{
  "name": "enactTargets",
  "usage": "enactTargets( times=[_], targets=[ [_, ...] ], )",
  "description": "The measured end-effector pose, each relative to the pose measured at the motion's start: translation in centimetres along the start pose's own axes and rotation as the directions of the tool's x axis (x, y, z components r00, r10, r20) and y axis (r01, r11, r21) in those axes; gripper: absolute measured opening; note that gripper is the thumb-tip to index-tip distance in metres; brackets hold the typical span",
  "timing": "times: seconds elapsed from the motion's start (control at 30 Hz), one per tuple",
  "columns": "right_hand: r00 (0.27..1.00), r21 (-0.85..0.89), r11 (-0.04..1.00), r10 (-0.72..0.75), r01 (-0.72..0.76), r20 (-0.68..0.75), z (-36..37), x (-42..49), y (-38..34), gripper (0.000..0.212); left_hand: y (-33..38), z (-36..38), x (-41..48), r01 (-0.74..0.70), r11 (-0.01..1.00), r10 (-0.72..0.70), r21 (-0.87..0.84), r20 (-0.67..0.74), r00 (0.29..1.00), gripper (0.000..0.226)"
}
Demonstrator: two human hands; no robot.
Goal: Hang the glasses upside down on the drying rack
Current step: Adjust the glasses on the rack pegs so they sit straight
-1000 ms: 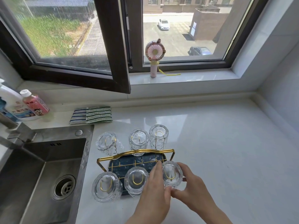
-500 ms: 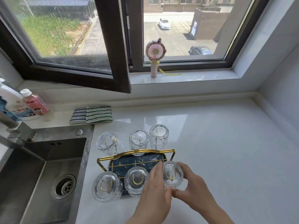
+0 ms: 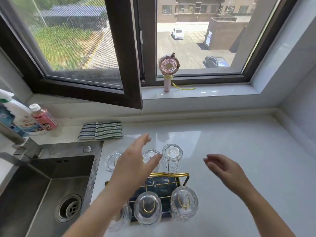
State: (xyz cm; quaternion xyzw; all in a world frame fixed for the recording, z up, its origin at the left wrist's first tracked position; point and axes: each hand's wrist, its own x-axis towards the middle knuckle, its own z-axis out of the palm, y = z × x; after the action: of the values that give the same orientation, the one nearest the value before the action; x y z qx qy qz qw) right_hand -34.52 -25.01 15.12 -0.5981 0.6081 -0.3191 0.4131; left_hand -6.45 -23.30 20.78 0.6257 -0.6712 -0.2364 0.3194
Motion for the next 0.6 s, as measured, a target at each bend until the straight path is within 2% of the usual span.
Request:
enactTargets(
  times=[0.07,0.13,0.2,0.27,0.33,0.47,0.6],
  targets=[
    [0.998,-0.026,0.999,-0.026,0.027,0.066,1.1,3.0,-0.5,0.039,-1.2,1.2,3.5,-0.009,0.987,-0.019,0.159,0.174,0.985,0.078],
    [0.981,-0.131,0.991,-0.008,0.033,0.193,2.8,5.4,-0.7,0.071,-2.6,3.2,5.8,-0.006,0.973,-0.078,0.232,0.349,0.934,0.090],
    [0.956,-0.215,0.977,0.049,0.015,0.290,4.5,7.0,-0.5,0.097,-4.0,5.0,7.2,-0.016,0.957,-0.120,0.291,0.444,0.888,0.098],
    [0.935,-0.223,0.975,0.077,0.003,0.347,5.8,8.1,0.0,0.111,-5.2,6.3,8.1,-0.042,0.936,-0.141,0.348,0.484,0.864,0.098],
    [0.920,-0.223,0.975,0.074,0.015,0.386,6.6,8.6,0.6,0.111,-5.8,7.1,8.6,-0.082,0.921,-0.131,0.381,0.502,0.855,0.089],
    [0.922,-0.189,0.980,0.021,0.057,0.386,7.6,8.6,1.5,0.080,-6.2,7.6,8.7,-0.131,0.924,-0.065,0.358,0.487,0.871,0.074],
    [0.932,-0.168,0.983,-0.013,0.079,0.362,7.6,8.5,1.5,0.075,-5.8,7.5,8.4,-0.157,0.914,-0.034,0.374,0.457,0.889,0.068]
  ],
)
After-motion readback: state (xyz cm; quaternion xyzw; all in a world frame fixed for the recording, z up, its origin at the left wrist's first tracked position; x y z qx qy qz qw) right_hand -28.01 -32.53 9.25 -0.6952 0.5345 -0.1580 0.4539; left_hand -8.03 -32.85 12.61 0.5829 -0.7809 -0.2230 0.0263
